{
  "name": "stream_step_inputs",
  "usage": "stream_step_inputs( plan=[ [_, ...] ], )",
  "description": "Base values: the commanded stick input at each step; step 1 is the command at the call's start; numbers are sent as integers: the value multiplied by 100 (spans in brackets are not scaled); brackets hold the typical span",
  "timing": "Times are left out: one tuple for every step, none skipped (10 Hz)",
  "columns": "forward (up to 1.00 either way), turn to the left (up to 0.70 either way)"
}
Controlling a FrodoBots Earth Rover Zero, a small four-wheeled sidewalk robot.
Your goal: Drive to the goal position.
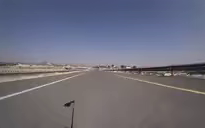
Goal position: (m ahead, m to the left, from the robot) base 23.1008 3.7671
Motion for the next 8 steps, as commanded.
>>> stream_step_inputs(
  plan=[
    [100, 0],
    [100, 0],
    [100, 0],
    [100, 0],
    [100, 0],
    [100, 0],
    [100, 0],
    [100, 0]
  ],
)
